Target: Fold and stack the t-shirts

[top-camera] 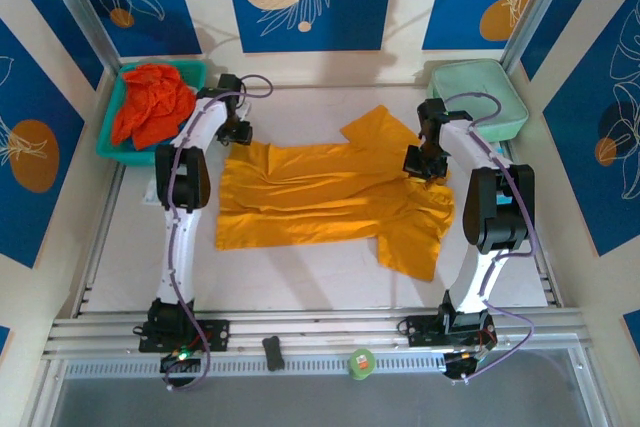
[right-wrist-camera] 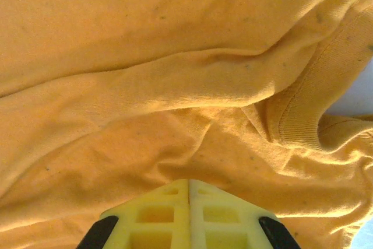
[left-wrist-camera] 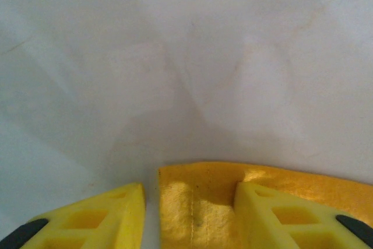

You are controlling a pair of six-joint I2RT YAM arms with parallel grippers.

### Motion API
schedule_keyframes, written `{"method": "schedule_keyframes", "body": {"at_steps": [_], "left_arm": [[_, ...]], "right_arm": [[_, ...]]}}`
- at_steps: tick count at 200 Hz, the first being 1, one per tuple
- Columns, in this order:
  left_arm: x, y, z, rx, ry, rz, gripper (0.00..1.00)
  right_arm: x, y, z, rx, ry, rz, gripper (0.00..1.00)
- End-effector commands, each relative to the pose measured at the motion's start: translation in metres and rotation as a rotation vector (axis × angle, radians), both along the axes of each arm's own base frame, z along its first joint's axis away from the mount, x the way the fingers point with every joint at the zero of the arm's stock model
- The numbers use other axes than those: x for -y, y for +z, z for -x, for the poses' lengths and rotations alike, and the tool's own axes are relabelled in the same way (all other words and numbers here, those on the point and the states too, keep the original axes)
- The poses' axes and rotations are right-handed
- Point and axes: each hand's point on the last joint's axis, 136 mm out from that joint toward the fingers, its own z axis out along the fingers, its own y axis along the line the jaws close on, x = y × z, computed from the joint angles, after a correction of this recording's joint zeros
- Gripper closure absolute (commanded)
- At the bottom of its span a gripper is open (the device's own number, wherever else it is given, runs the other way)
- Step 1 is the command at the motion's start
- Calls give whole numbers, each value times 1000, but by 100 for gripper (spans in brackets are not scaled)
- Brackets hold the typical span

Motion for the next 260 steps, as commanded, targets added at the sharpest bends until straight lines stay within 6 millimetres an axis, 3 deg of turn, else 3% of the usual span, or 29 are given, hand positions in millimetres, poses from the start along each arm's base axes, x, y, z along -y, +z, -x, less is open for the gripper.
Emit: {"method": "schedule_keyframes", "body": {"at_steps": [1, 27, 54, 64, 99, 117, 137, 162, 190, 202, 225, 260], "left_arm": [[-8, -27, 16, -95, -26, -49, 58], [-2, -33, 19, -108, -42, -46, 68], [7, -29, 21, -94, -52, -35, 92], [12, -23, 23, -78, -54, -34, 100], [22, 13, 30, 9, -11, -12, 100], [22, 33, 38, 49, 30, -2, 100], [22, 51, 47, 84, 66, 22, 100], [25, 64, 59, 98, 84, 54, 100], [26, 74, 72, 113, 88, 77, 100], [24, 77, 80, 111, 95, 83, 100], [24, 82, 95, 117, 110, 103, 100], [17, 85, 114, 124, 134, 96, 100]], "right_arm": [[-6, 9, 2, 2, -5, -14, 100], [-8, 11, -3, 12, 1, -23, 100], [-6, 17, -22, 39, 10, -20, 100], [-4, 18, -34, 54, 12, -26, 93], [10, 14, -85, 98, 18, -9, 54], [17, 5, -109, 94, 23, 7, 46], [26, -10, -128, 64, 25, 44, 45], [37, -31, -139, 12, 32, 92, 48], [39, -53, -136, -48, 41, 107, 61], [40, -62, -129, -77, 34, 105, 72], [36, -74, -112, -128, 10, 80, 83], [23, -73, -80, -145, -10, 48, 98]]}}
